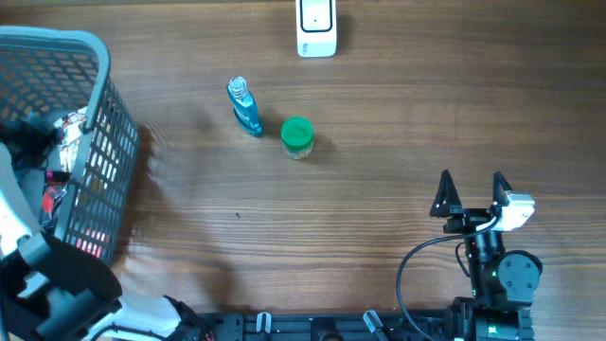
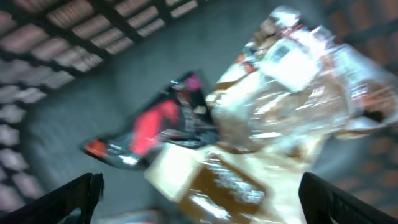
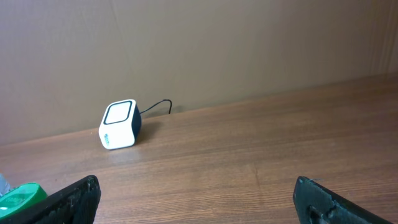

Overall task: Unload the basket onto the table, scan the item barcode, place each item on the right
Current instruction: 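Reach into the basket and grasp the red snack packet with left gripper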

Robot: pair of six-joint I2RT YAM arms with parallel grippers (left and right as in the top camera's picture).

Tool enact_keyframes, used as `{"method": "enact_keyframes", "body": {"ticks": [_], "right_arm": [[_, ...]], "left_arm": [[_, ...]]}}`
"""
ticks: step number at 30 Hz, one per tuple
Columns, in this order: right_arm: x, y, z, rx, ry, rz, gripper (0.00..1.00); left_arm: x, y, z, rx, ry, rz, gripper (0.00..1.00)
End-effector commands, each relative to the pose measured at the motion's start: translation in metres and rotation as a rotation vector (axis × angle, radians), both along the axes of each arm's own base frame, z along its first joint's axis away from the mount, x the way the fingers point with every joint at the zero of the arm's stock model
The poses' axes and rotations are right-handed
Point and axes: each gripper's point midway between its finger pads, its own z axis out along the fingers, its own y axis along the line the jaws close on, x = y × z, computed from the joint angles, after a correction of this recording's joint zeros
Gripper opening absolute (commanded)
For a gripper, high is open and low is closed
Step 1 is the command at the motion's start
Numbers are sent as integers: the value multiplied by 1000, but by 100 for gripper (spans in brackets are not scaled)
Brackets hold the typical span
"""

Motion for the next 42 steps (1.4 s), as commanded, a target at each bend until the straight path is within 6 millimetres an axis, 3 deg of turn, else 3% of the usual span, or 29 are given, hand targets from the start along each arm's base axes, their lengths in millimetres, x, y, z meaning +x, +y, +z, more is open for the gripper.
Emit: {"method": "enact_keyframes", "body": {"ticks": [1,4,8,15,20,24,25,26,29,31,36,42], "right_arm": [[0,3,2,-6,-9,14,100],[0,3,2,-6,-9,15,100],[0,3,2,-6,-9,14,100],[0,3,2,-6,-9,14,100],[0,3,2,-6,-9,15,100],[0,3,2,-6,-9,14,100],[0,3,2,-6,-9,15,100],[0,3,2,-6,-9,14,100],[0,3,2,-6,-9,15,100],[0,3,2,-6,-9,14,100],[0,3,2,-6,-9,15,100],[0,3,2,-6,-8,14,100]], "left_arm": [[-15,20,8,157,193,-243,100],[-26,30,5,212,343,-379,100],[-25,42,-7,233,423,-434,100],[-27,35,-82,159,601,-559,100],[-55,28,-113,163,727,-586,100],[-63,28,-121,167,769,-618,79],[-62,30,-119,182,770,-610,61],[-61,31,-119,189,769,-607,54],[-57,34,-118,207,754,-600,45],[-54,36,-118,218,746,-594,31],[-54,36,-118,219,745,-594,6],[-53,36,-114,230,729,-570,4]]}}
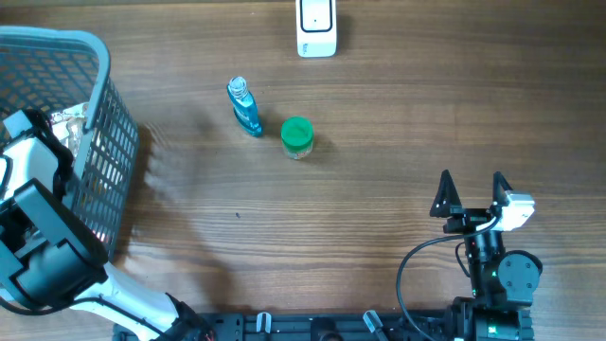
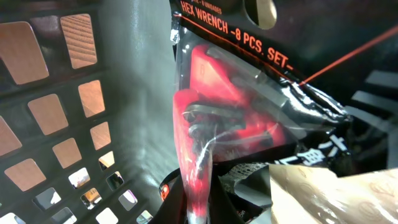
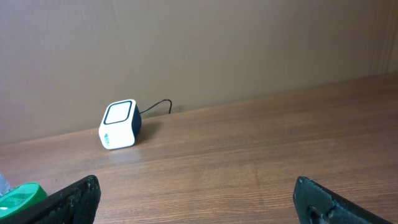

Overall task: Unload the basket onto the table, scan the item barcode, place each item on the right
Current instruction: 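Reach into the basket and grasp the red snack packet with left gripper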

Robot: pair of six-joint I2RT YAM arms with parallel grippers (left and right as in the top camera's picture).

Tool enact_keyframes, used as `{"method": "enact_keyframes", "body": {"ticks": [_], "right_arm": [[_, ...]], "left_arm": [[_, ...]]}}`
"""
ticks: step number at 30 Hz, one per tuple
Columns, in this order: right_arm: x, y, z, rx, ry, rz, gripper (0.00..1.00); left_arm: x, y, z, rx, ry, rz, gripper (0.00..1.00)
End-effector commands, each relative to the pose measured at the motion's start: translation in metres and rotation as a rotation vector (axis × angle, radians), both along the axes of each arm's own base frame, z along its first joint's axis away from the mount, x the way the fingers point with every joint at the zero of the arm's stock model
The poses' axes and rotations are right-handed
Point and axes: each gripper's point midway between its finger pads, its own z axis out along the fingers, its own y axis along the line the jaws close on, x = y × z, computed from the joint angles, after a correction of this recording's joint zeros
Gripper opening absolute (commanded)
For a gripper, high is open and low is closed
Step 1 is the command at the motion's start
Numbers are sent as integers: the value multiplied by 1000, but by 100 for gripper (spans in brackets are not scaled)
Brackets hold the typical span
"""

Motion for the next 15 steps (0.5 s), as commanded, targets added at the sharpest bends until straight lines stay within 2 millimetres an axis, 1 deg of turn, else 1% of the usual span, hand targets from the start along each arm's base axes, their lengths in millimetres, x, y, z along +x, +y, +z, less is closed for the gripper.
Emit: {"method": "enact_keyframes", "body": {"ticks": [1,3,6,8,10,12,14,15], "right_arm": [[0,3,2,-6,-8,15,100],[0,3,2,-6,-8,15,100],[0,3,2,-6,-8,15,100],[0,3,2,-6,-8,15,100],[0,3,2,-6,-8,15,100],[0,3,2,-6,-8,15,100],[0,3,2,-6,-8,15,100],[0,3,2,-6,-8,15,100]], "left_arm": [[3,-2,1,7,-51,39,4],[8,0,11,26,-97,58,4],[18,0,44,59,-223,71,4],[20,-1,57,72,-275,81,4],[19,-7,63,51,-302,89,4],[17,-9,73,71,-370,160,4],[22,-19,81,26,-450,174,4],[23,-24,89,13,-494,185,4]]}}
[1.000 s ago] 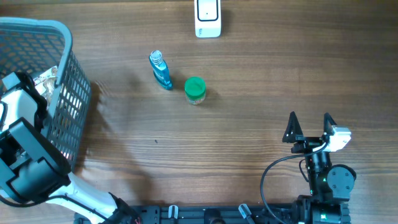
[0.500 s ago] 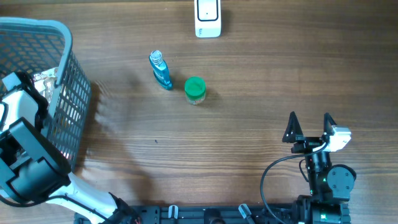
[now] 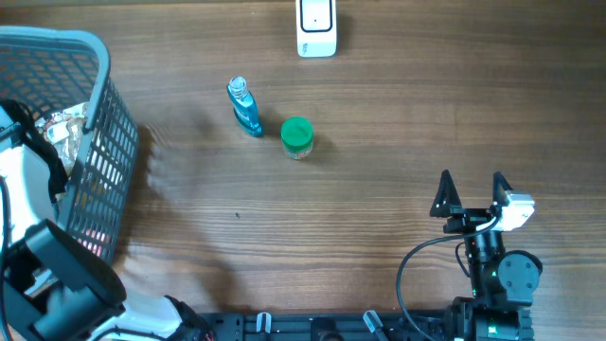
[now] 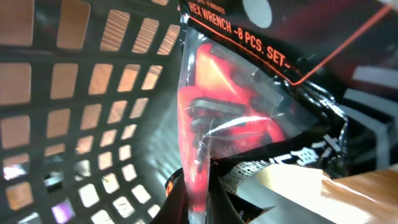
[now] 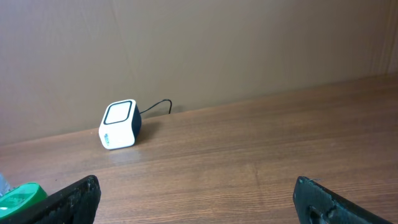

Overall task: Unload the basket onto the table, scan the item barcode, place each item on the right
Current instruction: 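Reach into the basket and grasp the red snack packet with left gripper, then place the red packet on the table left of the bottle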

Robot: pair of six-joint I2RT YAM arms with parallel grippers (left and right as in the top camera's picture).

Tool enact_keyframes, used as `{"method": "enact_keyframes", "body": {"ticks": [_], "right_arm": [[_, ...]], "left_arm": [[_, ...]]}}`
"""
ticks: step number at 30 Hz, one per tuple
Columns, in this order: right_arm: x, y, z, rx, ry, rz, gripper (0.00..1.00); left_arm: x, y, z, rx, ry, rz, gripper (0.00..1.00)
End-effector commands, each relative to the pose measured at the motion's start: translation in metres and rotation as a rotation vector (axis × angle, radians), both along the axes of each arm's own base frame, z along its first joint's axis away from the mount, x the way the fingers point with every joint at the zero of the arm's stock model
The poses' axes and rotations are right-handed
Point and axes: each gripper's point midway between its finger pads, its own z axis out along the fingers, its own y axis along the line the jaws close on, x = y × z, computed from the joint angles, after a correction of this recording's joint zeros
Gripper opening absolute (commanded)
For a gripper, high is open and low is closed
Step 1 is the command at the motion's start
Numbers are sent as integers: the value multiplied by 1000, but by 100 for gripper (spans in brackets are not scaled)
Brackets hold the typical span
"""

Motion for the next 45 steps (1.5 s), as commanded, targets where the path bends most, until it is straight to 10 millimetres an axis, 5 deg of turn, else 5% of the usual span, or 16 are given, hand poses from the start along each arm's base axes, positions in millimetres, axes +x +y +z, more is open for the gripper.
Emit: {"method": "enact_keyframes", "body": {"ticks": [1,10,15,20,25,32,34,38,41,45], "right_arm": [[0,3,2,-6,-8,14,100],[0,3,2,-6,-8,14,100],[0,3,2,-6,-8,14,100],[0,3,2,-6,-8,14,100],[0,3,2,-6,-8,14,100],[0,3,2,-6,-8,14,100],[0,3,2,-6,-8,14,100],[0,3,2,-6,-8,14,100],[0,3,2,-6,-8,14,100],[0,3,2,-6,-8,14,100]], "left_arm": [[12,-12,43,12,-221,59,4],[-2,-42,182,202,-660,30,4],[6,-117,242,-16,-1044,-161,4],[5,-192,265,-274,-1177,-423,4],[5,-244,226,-452,-992,-570,4],[47,-267,131,-406,-544,-530,4],[80,-278,79,-446,-422,-469,4],[112,-285,-13,-517,-244,-370,4],[109,-288,-56,-537,-140,-300,4],[75,-293,-77,-525,14,-284,4]]}}
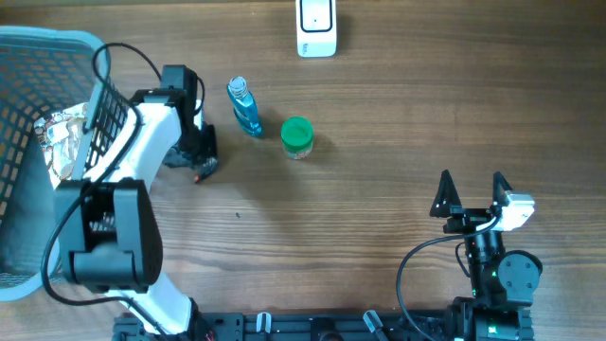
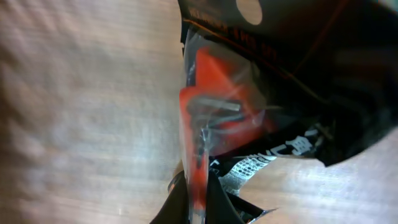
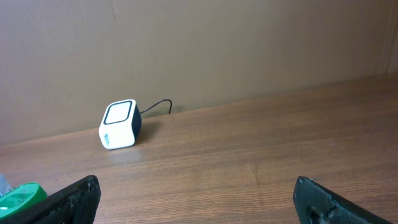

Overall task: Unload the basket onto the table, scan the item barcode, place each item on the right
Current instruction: 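Place the red packet on the table left of the bottle, then grasp the clear bag of dried mushrooms in the basket with left gripper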

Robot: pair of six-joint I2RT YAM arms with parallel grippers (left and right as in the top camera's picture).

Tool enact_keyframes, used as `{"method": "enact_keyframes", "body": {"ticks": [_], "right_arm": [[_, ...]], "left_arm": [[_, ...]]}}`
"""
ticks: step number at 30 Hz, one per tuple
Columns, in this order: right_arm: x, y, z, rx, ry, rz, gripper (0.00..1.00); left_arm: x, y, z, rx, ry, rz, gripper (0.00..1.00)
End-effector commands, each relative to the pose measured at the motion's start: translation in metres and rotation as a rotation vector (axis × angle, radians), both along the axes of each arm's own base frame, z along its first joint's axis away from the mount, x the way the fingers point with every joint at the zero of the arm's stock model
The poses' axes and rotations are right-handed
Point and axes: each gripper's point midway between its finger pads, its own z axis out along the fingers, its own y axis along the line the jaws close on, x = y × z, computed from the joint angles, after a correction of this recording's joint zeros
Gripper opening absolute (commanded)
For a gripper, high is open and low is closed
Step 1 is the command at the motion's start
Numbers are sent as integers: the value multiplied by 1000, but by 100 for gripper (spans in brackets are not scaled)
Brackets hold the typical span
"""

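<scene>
My left gripper (image 2: pixel 198 208) is shut on a hex wrench set (image 2: pixel 249 106), a red holder in a black and clear packet, held over bare table wood. In the overhead view the left gripper (image 1: pixel 197 161) and the dark packet (image 1: pixel 201 169) hang just right of the grey basket (image 1: pixel 57 57), left of the blue bottle. The white barcode scanner (image 1: pixel 316 28) stands at the far edge of the table, also seen in the right wrist view as the scanner (image 3: pixel 119 125). My right gripper (image 1: pixel 472 189) rests open at the near right, holding nothing.
A small blue bottle (image 1: pixel 245 106) and a green-lidded jar (image 1: pixel 297 136) stand between the left gripper and the scanner. A crinkled foil-like packet (image 1: pixel 59 142) lies in the basket. The scanner's cable (image 3: pixel 157 106) runs to the back wall.
My left gripper, still shut on the hex wrench set, was inside the basket and is now outside it, over the table beside the blue bottle. The right arm is unmoved.
First my left gripper was open above packets in the basket. Then it was shut on the hex wrench set, down among the basket walls, and stayed so a moment later. Now the set is out over the table. The right gripper stayed open and still throughout.
</scene>
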Motion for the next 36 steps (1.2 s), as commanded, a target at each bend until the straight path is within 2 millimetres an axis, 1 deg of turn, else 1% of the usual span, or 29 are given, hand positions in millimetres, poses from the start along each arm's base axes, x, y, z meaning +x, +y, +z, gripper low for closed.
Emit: {"method": "enact_keyframes", "body": {"ticks": [1,3,5,6,7,8,9,10,12,14,15,16,18,19,20,22,23,24,25,26,27,28,29,30,31,32,33,35,36], "right_arm": [[0,3,2,-6,-8,14,100],[0,3,2,-6,-8,14,100],[0,3,2,-6,-8,14,100],[0,3,2,-6,-8,14,100],[0,3,2,-6,-8,14,100],[0,3,2,-6,-8,14,100],[0,3,2,-6,-8,14,100],[0,3,2,-6,-8,15,100],[0,3,2,-6,-8,14,100],[0,3,2,-6,-8,14,100],[0,3,2,-6,-8,14,100],[0,3,2,-6,-8,14,100],[0,3,2,-6,-8,14,100],[0,3,2,-6,-8,15,100],[0,3,1,-6,-8,14,100],[0,3,2,-6,-8,14,100],[0,3,2,-6,-8,14,100],[0,3,2,-6,-8,14,100],[0,3,2,-6,-8,14,100],[0,3,2,-6,-8,14,100],[0,3,1,-6,-8,14,100],[0,3,2,-6,-8,14,100],[0,3,2,-6,-8,15,100],[0,3,2,-6,-8,14,100],[0,3,2,-6,-8,14,100],[0,3,2,-6,-8,14,100],[0,3,1,-6,-8,14,100],[0,3,2,-6,-8,15,100],[0,3,2,-6,-8,15,100]], "left_arm": [[-23,1,-6,59,74,21,4],[-26,15,-5,140,78,58,4],[-25,23,-3,189,68,79,4],[-27,26,-2,204,72,87,14],[-28,28,-2,217,76,86,19],[-28,29,-1,224,78,86,20],[-30,29,-1,224,85,85,34],[-33,29,-1,225,97,84,100],[-33,29,2,224,89,88,100],[-30,24,17,217,53,78,100],[-29,22,28,215,32,72,100],[-28,18,44,211,-1,63,100],[-23,3,96,165,-130,21,100],[-21,-7,135,109,-232,-1,100],[-20,-12,163,69,-312,1,100],[-20,-18,246,-37,-557,12,100],[-21,-18,274,-64,-637,19,100],[-26,1,321,-43,-774,72,100],[-30,27,350,9,-861,171,100],[-38,62,375,62,-931,293,100],[-44,89,386,86,-961,389,100],[-50,122,389,116,-971,492,100],[-56,153,383,141,-953,591,100],[-60,186,369,161,-910,691,100],[-61,211,353,166,-860,756,100],[-55,232,330,140,-798,801,100],[-46,247,305,102,-733,826,100],[-20,263,251,41,-602,833,100],[-11,268,234,37,-562,826,100]]}}
